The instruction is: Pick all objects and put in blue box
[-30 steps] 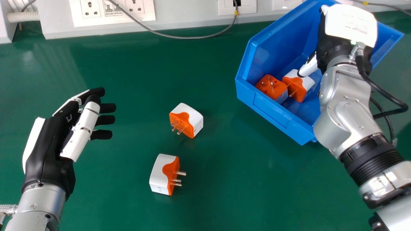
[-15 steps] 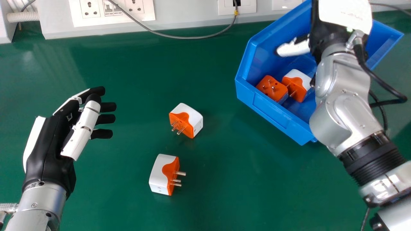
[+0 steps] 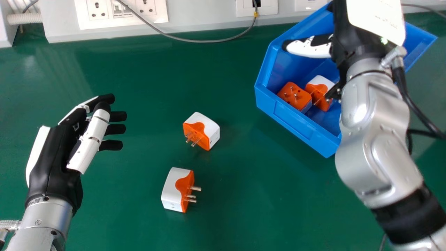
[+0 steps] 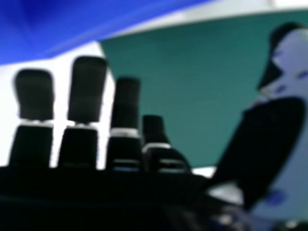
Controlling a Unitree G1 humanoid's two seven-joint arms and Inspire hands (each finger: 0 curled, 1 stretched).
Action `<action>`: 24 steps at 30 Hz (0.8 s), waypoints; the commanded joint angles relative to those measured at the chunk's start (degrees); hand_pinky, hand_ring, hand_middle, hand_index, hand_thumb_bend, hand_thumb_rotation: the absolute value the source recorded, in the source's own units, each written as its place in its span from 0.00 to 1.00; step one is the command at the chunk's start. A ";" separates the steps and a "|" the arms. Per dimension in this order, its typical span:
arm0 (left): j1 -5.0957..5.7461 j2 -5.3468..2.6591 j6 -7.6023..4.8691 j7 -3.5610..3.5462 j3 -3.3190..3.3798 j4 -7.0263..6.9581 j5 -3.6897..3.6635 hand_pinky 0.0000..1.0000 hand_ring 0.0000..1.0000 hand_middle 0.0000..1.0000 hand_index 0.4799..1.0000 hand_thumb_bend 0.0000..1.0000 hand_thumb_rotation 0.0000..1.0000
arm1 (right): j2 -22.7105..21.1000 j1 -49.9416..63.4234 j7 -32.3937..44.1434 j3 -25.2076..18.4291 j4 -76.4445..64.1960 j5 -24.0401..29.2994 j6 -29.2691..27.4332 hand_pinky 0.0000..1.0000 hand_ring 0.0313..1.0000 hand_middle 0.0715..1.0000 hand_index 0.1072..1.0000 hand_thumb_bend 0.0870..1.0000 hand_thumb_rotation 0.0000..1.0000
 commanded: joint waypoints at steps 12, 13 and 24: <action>-0.78 0.21 -0.05 0.29 -0.14 -1.34 0.26 0.62 0.70 0.72 0.60 0.27 0.70 | 4.09 16.25 6.45 4.48 -22.19 -14.40 0.70 0.22 0.30 0.46 0.77 0.51 0.31; -0.79 0.19 -0.02 0.31 -0.19 -1.40 0.27 0.62 0.71 0.72 0.60 0.27 0.70 | 4.28 17.89 6.23 4.72 -23.53 -14.66 -0.47 0.26 0.35 0.50 0.76 0.52 0.32; -0.59 0.03 -0.09 0.41 -0.62 -1.62 0.38 0.62 0.72 0.72 0.60 0.27 0.71 | -2.52 31.27 -1.95 -0.13 -24.75 0.53 -30.10 0.51 0.61 0.68 0.74 0.52 0.34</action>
